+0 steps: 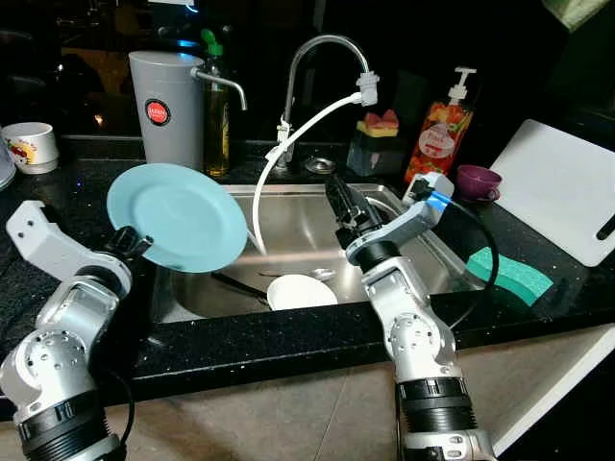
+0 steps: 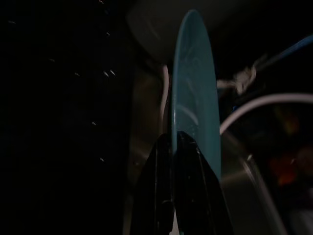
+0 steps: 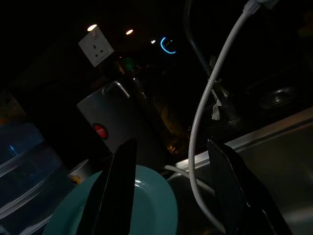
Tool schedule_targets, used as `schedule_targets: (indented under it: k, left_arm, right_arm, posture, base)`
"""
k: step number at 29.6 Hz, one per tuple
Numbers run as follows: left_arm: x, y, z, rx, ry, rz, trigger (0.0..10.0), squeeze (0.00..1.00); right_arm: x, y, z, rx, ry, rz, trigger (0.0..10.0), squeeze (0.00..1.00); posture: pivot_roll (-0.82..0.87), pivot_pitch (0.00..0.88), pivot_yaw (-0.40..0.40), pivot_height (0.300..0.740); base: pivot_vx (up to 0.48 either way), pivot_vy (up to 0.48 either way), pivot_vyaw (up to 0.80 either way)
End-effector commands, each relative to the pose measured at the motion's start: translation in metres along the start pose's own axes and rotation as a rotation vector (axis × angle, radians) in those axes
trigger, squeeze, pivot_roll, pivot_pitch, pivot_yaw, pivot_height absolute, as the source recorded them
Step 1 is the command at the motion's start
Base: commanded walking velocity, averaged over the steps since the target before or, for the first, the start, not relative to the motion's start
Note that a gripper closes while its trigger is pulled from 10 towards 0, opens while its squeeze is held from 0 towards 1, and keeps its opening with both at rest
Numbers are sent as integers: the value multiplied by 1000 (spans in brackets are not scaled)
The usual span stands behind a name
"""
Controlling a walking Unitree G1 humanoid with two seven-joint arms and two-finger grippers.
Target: Kitchen organization
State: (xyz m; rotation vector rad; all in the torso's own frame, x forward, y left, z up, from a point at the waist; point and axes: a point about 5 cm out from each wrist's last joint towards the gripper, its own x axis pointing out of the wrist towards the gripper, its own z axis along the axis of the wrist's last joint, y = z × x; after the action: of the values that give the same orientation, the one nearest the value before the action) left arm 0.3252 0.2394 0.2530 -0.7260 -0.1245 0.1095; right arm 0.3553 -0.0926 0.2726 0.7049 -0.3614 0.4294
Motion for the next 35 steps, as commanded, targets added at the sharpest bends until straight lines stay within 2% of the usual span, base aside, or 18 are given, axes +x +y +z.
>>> schedule_targets:
  k: [1, 4, 7, 8, 9, 10, 11, 12, 19, 20, 23, 32, 33, 35]
  left_arm:
    - [-2, -12, -7, 97, 41, -55, 10000, 0]
    - [0, -25, -19, 237, 90, -100, 10000, 0]
    - [2, -30, -24, 291, 122, -123, 10000, 0]
    - [4, -32, -29, 385, 142, -126, 10000, 0]
    - [4, -32, -29, 385, 142, -126, 10000, 0]
    - [7, -35, -36, 505, 173, -129, 10000, 0]
    - [7, -35, -36, 505, 173, -129, 10000, 0]
    - [9, -38, -40, 538, 186, -137, 10000, 1000]
    - [14, -49, -41, 576, 186, -166, 10000, 1000]
    - [14, -52, -41, 586, 180, -182, 10000, 0]
    - [12, -59, -39, 601, 155, -228, 10000, 0]
    - [12, -59, -39, 601, 155, -228, 10000, 0]
    - [9, -64, -38, 619, 128, -268, 10000, 0]
    - [-27, -91, -38, 684, 15, -458, 10000, 0]
  right_arm:
    - [-5, -7, 5, -17, -6, -28, 10000, 0]
    - [-12, -11, 8, -95, -12, -49, 10000, 0]
    - [-15, -11, 11, -120, -21, -56, 10000, 0]
    - [-16, -10, 13, -143, -27, -58, 10000, 0]
    - [-16, -10, 13, -143, -27, -58, 10000, 0]
    - [-18, -10, 16, -179, -37, -63, 10000, 0]
    - [-18, -10, 16, -179, -37, -63, 10000, 0]
    - [-19, -10, 18, -195, -43, -70, 10000, 0]
    - [-22, -10, 24, -223, -64, -87, 10000, 0]
    - [-23, -9, 25, -228, -69, -88, 10000, 0]
    - [-25, -7, 27, -242, -80, -89, 10000, 0]
    - [-25, -7, 27, -242, -80, -89, 10000, 0]
    - [-27, -6, 28, -253, -82, -90, 10000, 0]
    - [-41, -17, 18, -318, -50, -150, 10000, 0]
  posture:
    - [176, 87, -136, 740]
    - [169, 88, -124, 740]
    - [163, 89, -117, 740]
    - [163, 89, -115, 740]
    - [163, 89, -115, 740]
    - [164, 89, -113, 740]
    - [164, 89, -113, 740]
    - [164, 89, -113, 740]
    - [158, 87, -100, 740]
    - [156, 88, -93, 740]
    - [155, 88, -89, 740]
    - [155, 88, -89, 740]
    - [154, 89, -86, 740]
    - [170, 98, -75, 740]
  base:
    - [0, 0, 0]
    - [0, 0, 0]
    - [0, 0, 0]
    - [0, 0, 0]
    - [0, 0, 0]
    - [0, 0, 0]
    - [0, 0, 0]
    - [0, 0, 0]
    - [0, 0, 0]
    - [0, 0, 0]
    - [0, 0, 0]
    - [0, 0, 0]
    - [0, 0, 0]
    - [0, 0, 0]
